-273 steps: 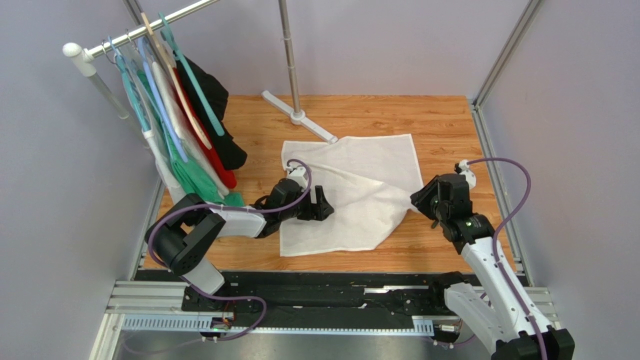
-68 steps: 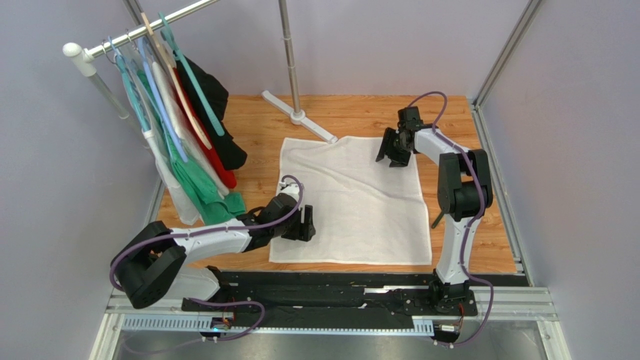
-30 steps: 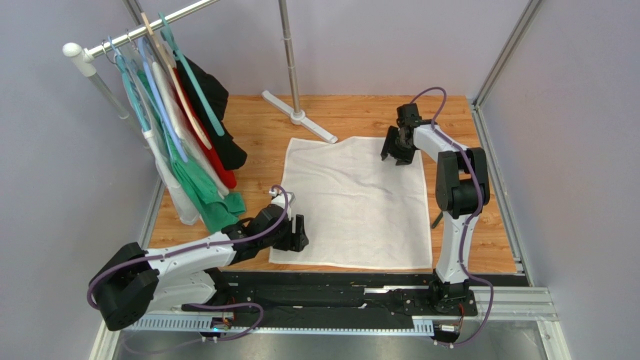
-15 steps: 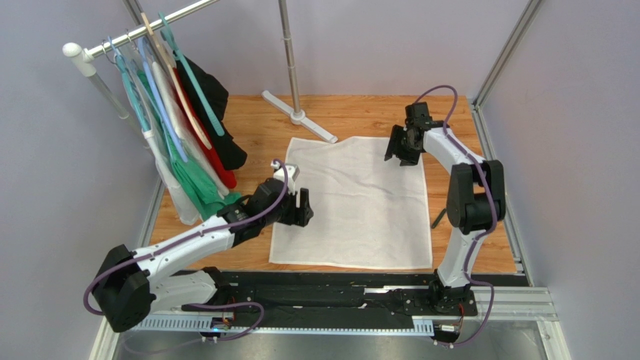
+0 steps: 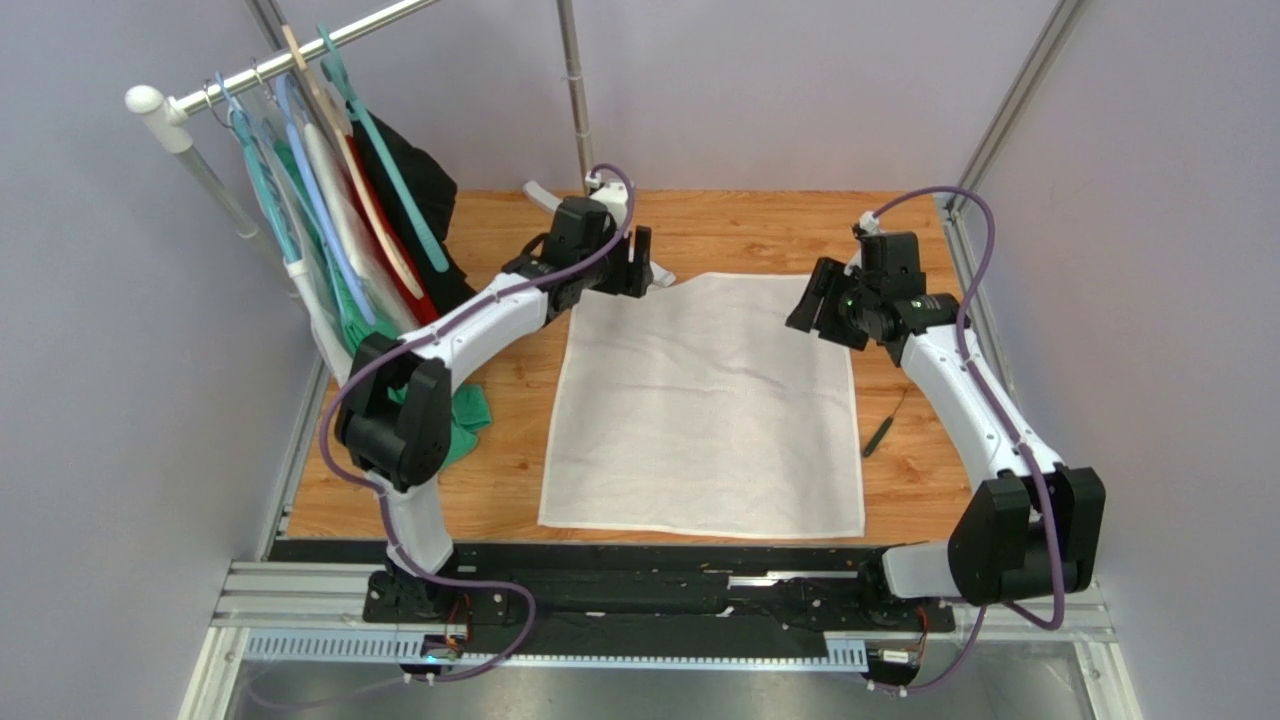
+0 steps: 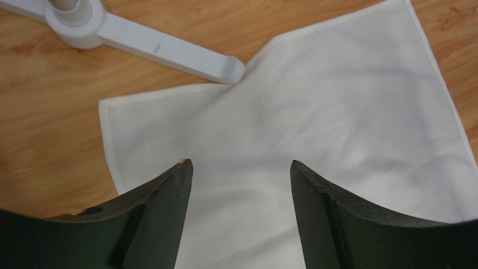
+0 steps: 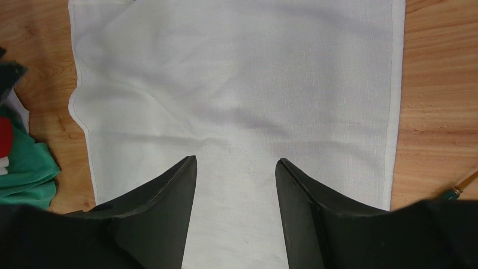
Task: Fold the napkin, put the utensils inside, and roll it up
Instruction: Fold the napkin
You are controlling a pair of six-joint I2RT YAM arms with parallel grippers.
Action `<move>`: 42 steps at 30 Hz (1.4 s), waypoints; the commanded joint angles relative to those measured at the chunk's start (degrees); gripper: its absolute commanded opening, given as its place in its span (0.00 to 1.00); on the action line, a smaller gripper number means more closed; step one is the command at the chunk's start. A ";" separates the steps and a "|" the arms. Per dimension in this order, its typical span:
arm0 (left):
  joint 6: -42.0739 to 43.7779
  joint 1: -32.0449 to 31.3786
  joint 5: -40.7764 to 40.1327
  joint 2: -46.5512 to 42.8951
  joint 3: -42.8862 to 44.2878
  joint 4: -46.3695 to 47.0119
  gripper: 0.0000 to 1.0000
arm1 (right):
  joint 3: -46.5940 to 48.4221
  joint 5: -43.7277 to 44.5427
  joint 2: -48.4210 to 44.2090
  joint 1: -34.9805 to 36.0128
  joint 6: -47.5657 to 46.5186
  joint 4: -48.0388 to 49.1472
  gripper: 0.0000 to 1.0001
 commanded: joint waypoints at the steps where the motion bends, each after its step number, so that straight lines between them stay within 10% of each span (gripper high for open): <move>1: 4.17 4.46 5.77 5.80 7.07 2.18 0.73 | -2.00 -1.66 -4.01 -0.19 0.33 1.36 0.58; 42: 8.30 15.63 10.27 35.60 39.41 -22.07 0.58 | -10.80 -6.50 -21.76 -0.10 3.58 0.83 0.58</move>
